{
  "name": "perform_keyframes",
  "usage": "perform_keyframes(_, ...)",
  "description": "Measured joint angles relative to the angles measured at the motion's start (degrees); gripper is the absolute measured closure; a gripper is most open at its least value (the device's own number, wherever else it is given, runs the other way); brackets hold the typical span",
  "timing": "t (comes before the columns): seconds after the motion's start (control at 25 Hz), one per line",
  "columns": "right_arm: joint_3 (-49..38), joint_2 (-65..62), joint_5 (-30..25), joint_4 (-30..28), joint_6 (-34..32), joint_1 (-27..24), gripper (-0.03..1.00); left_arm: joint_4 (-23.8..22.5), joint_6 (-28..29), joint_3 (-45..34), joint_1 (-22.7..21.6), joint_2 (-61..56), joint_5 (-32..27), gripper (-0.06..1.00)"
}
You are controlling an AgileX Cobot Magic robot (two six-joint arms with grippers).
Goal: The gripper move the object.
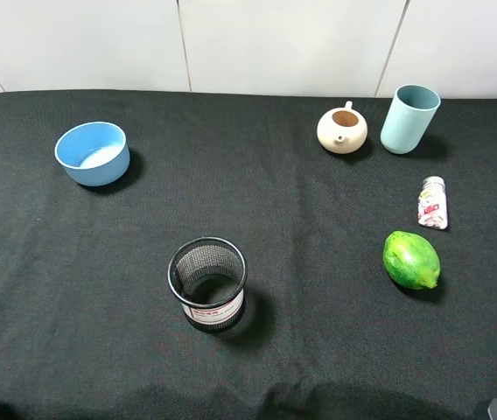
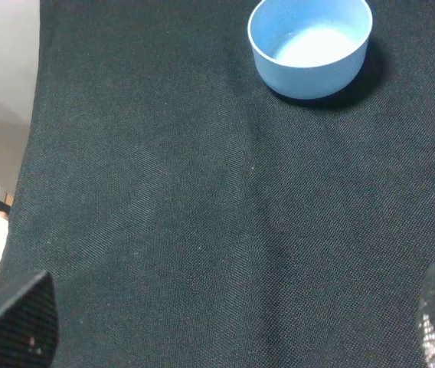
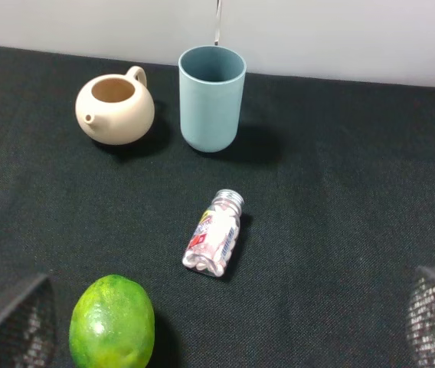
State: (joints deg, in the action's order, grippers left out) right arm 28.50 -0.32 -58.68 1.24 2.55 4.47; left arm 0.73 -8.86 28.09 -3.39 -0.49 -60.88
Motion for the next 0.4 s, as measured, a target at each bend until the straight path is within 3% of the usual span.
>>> perform_keyframes(0.4, 0.0, 0.0, 0.0, 0.0, 0.0, 0.0, 0.27, 0.0, -0.05, 0.0, 0.0, 0.0, 0.0, -0.05)
